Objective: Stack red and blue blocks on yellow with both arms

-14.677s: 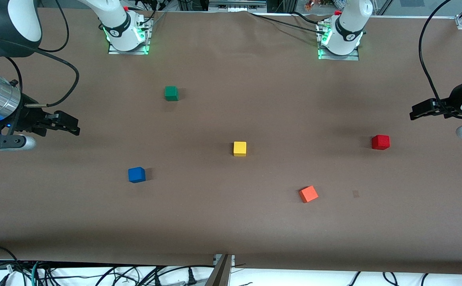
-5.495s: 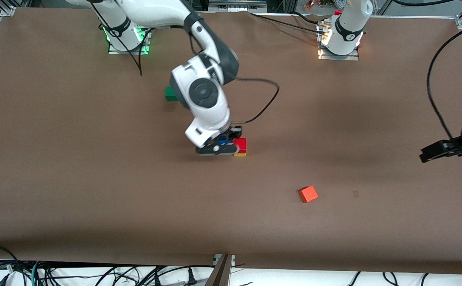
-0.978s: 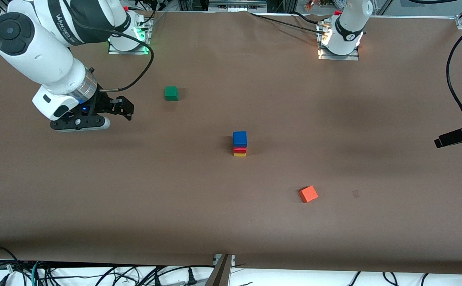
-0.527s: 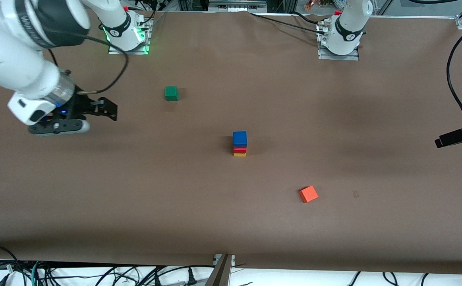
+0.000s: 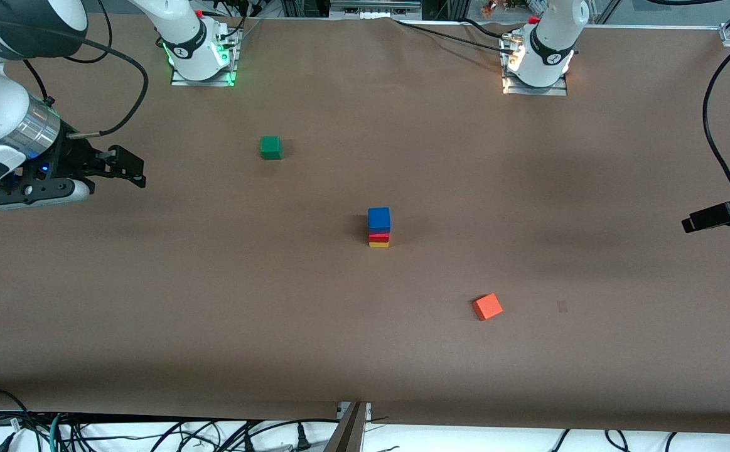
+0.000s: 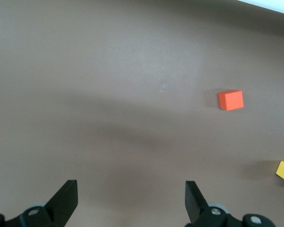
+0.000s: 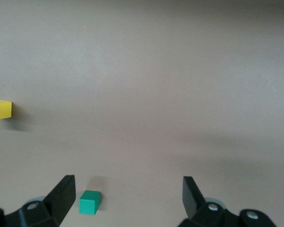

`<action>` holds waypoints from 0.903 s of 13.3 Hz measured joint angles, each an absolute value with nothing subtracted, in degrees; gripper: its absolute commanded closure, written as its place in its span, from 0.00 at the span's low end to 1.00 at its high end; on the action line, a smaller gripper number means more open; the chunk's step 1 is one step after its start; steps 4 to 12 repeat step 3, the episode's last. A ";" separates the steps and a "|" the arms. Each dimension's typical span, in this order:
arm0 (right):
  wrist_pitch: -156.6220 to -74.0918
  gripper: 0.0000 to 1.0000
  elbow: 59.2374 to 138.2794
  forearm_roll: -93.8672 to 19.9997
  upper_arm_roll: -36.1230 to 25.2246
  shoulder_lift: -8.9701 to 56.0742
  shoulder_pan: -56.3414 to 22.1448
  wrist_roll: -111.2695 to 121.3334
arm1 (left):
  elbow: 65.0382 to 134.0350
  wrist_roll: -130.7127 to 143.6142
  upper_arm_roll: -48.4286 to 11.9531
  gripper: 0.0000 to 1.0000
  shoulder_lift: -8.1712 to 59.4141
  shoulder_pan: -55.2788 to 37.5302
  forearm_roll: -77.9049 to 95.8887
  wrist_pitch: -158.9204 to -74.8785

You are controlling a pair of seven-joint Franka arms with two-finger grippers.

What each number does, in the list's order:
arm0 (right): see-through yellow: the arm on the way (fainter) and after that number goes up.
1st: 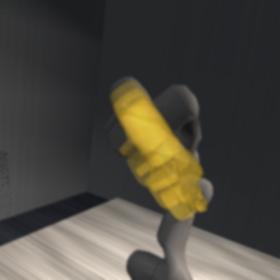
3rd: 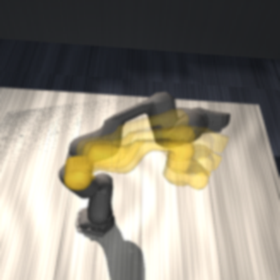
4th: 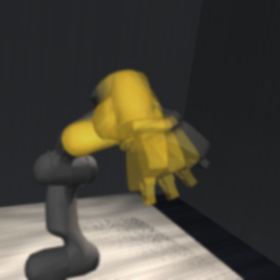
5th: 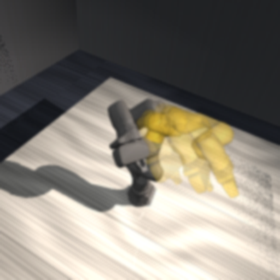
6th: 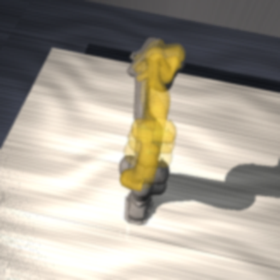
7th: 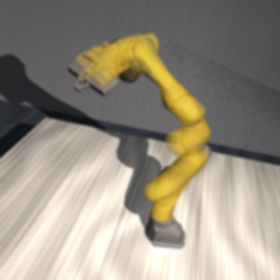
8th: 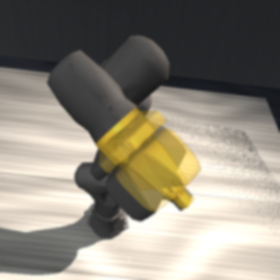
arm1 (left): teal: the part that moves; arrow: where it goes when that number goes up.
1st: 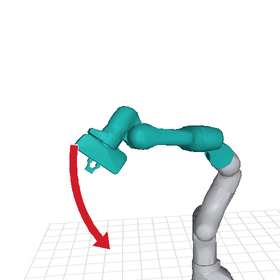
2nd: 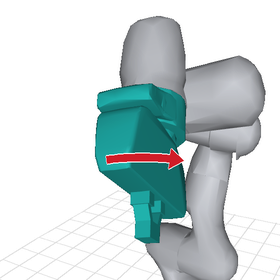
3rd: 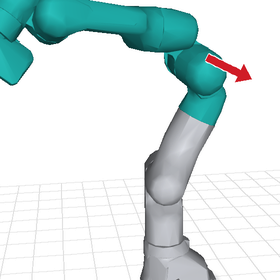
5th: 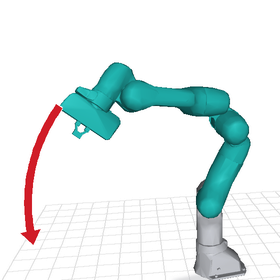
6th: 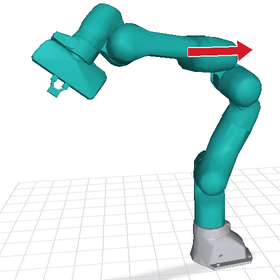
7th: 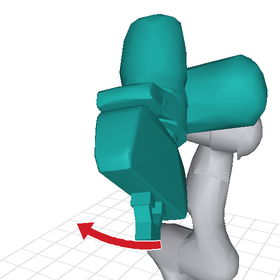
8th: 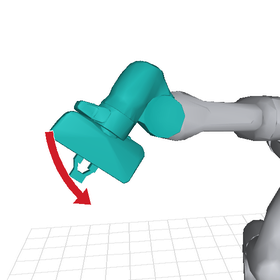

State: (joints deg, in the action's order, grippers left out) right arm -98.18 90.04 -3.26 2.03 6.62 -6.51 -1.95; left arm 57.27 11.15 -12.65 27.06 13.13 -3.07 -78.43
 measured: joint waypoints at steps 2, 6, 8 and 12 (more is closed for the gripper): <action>-98.17 0.00 89.53 -3.16 2.03 6.63 -6.50 -1.95 | 57.60 11.06 -12.68 0.00 28.05 12.97 -2.94 -78.44; -98.16 0.00 89.32 -3.06 2.03 6.63 -6.50 -1.95 | 57.65 11.03 -12.76 0.00 28.70 12.79 -2.87 -78.47; -98.16 0.00 89.32 -3.06 2.03 6.63 -6.50 -1.95 | 57.65 11.03 -12.76 0.00 28.70 12.79 -2.87 -78.47; -98.16 0.00 89.32 -3.06 2.03 6.63 -6.50 -1.95 | 57.65 11.03 -12.76 0.00 28.70 12.79 -2.87 -78.47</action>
